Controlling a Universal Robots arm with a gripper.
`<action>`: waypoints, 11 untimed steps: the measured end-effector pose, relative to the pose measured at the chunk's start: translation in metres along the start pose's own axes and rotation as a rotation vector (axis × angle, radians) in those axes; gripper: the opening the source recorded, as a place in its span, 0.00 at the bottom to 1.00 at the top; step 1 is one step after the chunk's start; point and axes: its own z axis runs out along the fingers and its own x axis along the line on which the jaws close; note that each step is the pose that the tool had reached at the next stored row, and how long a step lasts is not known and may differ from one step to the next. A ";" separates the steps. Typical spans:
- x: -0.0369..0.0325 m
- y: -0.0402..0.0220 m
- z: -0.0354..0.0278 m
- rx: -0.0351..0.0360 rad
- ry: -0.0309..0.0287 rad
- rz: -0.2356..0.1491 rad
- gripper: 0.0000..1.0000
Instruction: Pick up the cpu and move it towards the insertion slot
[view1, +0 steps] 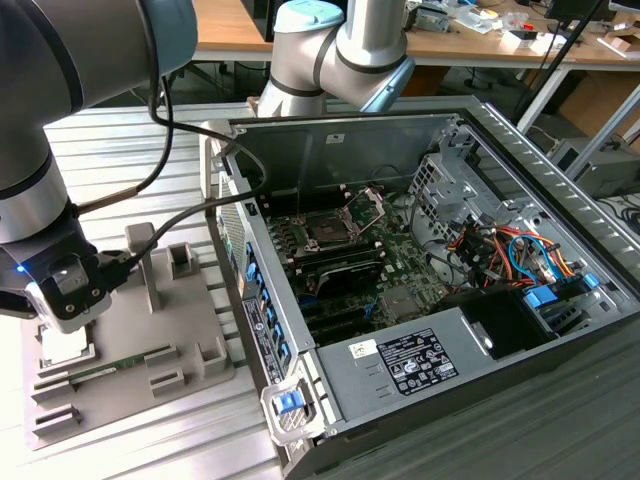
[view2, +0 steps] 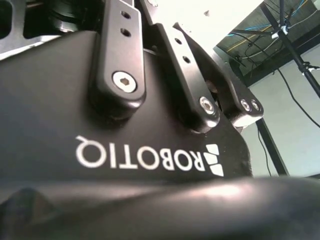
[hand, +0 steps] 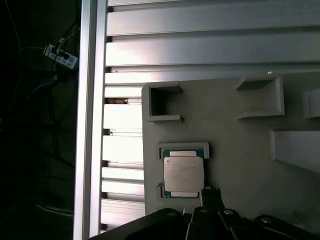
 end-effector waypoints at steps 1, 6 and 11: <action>0.0019 -0.0001 0.0005 0.0000 0.0000 0.000 0.11; 0.0072 -0.0003 0.0025 -0.0001 -0.0001 -0.001 0.11; 0.0086 -0.0005 0.0039 0.0000 0.0001 -0.001 0.11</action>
